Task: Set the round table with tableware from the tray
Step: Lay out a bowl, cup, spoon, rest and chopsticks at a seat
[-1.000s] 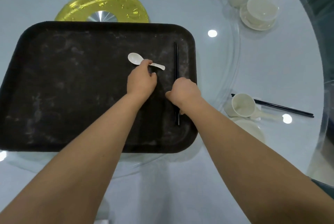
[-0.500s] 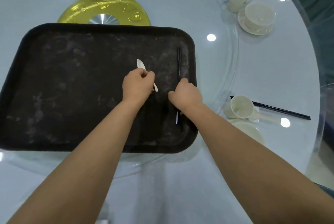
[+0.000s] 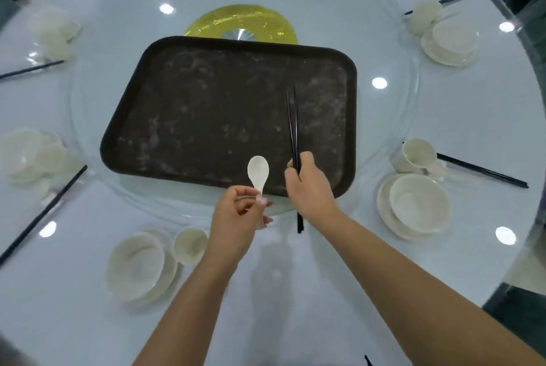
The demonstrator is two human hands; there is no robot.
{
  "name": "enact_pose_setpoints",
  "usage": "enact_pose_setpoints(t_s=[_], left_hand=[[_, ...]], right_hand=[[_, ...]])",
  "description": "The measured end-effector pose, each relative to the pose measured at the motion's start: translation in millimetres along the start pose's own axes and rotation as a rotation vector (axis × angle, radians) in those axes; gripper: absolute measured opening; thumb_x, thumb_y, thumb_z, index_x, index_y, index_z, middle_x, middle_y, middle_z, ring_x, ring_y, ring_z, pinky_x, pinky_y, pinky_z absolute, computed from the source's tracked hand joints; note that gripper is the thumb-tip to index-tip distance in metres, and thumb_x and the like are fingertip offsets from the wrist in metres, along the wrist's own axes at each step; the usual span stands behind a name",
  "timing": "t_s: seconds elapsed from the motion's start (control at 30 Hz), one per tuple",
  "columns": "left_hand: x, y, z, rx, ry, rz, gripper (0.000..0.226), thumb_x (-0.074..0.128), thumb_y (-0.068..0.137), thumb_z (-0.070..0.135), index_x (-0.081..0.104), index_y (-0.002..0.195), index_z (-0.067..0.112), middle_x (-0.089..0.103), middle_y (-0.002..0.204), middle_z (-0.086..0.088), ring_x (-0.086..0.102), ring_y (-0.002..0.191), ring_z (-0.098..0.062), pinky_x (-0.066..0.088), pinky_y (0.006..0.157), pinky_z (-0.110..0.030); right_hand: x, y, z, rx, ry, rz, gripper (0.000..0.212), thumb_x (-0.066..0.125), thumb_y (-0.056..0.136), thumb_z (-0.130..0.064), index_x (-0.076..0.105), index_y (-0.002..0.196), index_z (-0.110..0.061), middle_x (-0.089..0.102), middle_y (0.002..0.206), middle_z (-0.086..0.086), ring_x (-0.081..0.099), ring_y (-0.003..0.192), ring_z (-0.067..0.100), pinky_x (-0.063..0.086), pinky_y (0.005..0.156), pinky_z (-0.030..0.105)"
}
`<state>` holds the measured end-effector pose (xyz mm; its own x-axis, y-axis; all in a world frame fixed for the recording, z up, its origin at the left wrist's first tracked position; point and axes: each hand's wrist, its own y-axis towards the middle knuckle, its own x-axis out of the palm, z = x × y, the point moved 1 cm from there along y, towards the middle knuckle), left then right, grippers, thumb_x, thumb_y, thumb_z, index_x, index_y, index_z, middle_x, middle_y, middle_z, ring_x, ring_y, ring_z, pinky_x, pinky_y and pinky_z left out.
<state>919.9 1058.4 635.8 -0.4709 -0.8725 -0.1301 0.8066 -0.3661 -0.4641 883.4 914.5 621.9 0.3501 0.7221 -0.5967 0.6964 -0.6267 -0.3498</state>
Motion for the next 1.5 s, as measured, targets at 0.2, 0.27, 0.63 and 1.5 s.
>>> enact_pose_setpoints(t_s=[0.2,0.27,0.63,1.5], left_hand=[[-56.5,-49.7,-27.4,-0.043,0.069,0.065,0.020,0.066,0.091,0.018,0.050,0.103,0.017,0.076,0.085,0.009,0.070,0.064,-0.014,0.049,0.055,-0.012],[-74.5,-62.3,-34.2,-0.052,0.058,0.073,0.021,0.068,0.089,0.020,0.052,0.103,0.019,0.076,0.087,0.008,0.071,0.066,-0.015,0.051,0.060,-0.016],[-137.4,-102.0,-117.4,-0.277,0.058,-0.001,0.014,0.072,0.086,0.016,0.069,0.099,0.010,0.072,0.091,-0.010,0.072,0.071,-0.017,0.056,0.062,-0.022],[-163.4,-73.2,-160.6,-0.265,0.183,0.023,0.006,0.070,0.087,0.024,0.067,0.084,0.020,0.071,0.080,-0.006,0.065,0.071,-0.017,0.057,0.074,-0.033]], right_hand=[[58.5,-72.7,0.6,-0.044,0.042,-0.077,0.019,0.040,0.102,-0.041,0.044,0.099,-0.023,0.054,0.075,-0.006,0.056,0.066,0.011,0.047,0.057,0.023],[71.9,-89.8,2.8,-0.064,0.059,-0.099,0.019,0.042,0.100,-0.043,0.044,0.092,-0.025,0.055,0.072,-0.007,0.055,0.062,0.010,0.046,0.054,0.023],[119.5,-157.1,44.4,0.014,0.032,-0.138,0.030,0.045,0.099,-0.043,0.036,0.078,-0.024,0.049,0.061,-0.004,0.044,0.049,0.009,0.036,0.047,0.024],[194.1,-201.3,64.9,0.107,-0.113,-0.260,0.024,0.048,0.099,-0.042,0.040,0.085,-0.024,0.055,0.072,-0.003,0.052,0.058,0.008,0.035,0.045,0.016]])
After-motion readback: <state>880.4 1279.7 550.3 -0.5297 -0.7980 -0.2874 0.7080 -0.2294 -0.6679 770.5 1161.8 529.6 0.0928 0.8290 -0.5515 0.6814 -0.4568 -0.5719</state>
